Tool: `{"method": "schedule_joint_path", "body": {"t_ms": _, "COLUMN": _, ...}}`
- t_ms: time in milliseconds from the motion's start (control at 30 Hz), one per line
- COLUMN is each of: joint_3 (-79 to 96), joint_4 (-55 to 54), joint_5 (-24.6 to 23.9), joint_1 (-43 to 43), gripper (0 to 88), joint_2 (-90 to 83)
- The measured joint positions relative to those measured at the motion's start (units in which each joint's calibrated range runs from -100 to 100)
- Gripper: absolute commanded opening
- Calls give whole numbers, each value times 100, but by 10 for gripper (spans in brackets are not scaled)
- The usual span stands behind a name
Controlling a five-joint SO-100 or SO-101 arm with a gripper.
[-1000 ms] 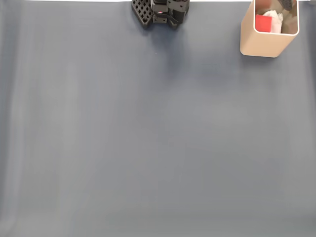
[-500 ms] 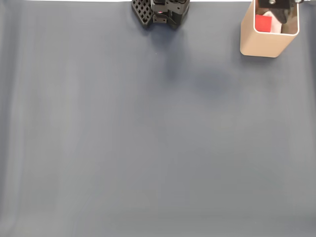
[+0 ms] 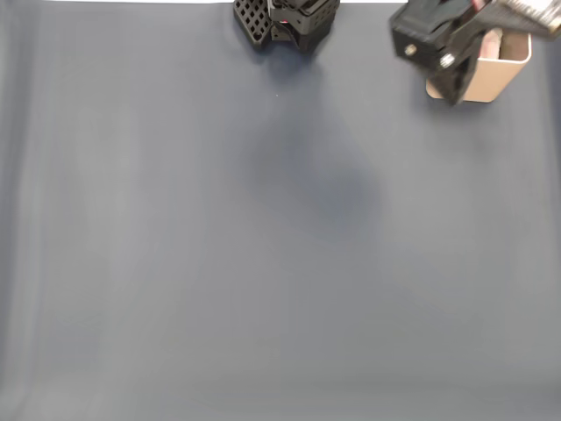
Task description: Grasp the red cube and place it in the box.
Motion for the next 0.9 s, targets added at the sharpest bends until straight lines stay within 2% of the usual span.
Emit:
{"method": "schedule_joint_path", "body": {"t_ms": 533, "joint_3": 1812, "joint_4": -1048, "joint_5": -93, "joint_1": 2172, "gripper": 2, "joint_2": -927}}
{"method": "schedule_joint_path", "body": {"t_ms": 900, "joint_3": 3852, "joint_4": -2242, "joint_5": -103, "joint_1": 3119, "gripper": 2, "joint_2": -2024}}
